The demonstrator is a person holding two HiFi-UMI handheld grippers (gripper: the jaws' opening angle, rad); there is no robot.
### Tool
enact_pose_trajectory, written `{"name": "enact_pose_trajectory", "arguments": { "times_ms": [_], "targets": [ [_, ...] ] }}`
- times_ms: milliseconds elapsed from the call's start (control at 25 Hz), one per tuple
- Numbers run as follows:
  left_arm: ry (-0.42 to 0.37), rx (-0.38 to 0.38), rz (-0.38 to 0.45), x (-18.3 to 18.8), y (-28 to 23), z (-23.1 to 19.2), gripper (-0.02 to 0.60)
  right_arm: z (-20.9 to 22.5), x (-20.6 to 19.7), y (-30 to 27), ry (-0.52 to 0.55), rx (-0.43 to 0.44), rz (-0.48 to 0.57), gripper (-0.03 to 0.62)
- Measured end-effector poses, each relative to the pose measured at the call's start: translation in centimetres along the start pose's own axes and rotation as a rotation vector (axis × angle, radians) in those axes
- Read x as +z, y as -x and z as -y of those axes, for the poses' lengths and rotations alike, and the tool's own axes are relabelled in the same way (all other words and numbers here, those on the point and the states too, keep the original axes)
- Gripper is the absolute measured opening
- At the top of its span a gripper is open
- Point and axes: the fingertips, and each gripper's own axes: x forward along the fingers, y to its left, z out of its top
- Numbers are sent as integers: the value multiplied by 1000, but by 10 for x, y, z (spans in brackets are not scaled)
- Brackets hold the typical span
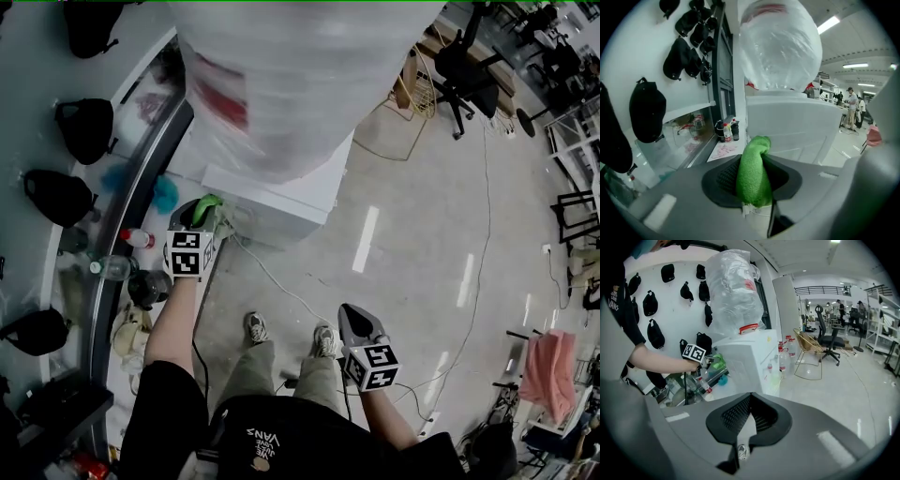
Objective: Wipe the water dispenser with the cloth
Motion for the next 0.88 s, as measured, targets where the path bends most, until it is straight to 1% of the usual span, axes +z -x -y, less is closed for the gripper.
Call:
{"name": "enact_pose_trajectory", "arguments": {
  "times_ms": [160,240,320,400,480,680,800,880],
  "targets": [
    [29,24,10,-1,5,-6,110,0,-4,4,6,2,-9,5],
    [25,15,8,-6,9,2,110,0,-6,6,8,3,-11,5],
    [9,-12,-3,-16,15,19,111,1,-7,8,8,5,-14,5],
    [-6,-56,-18,-30,21,46,110,4,-11,11,5,6,-18,5],
    [-13,-112,-32,-46,26,82,110,8,-17,15,-1,4,-24,5],
    [-2,-251,-63,-75,27,175,110,18,-30,24,-29,-6,-27,5],
    [-19,-323,-74,-80,20,222,110,23,-42,30,-49,-13,-29,5],
    [-38,-354,-62,-73,13,245,110,27,-50,35,-66,-21,-30,5]
  ]
}}
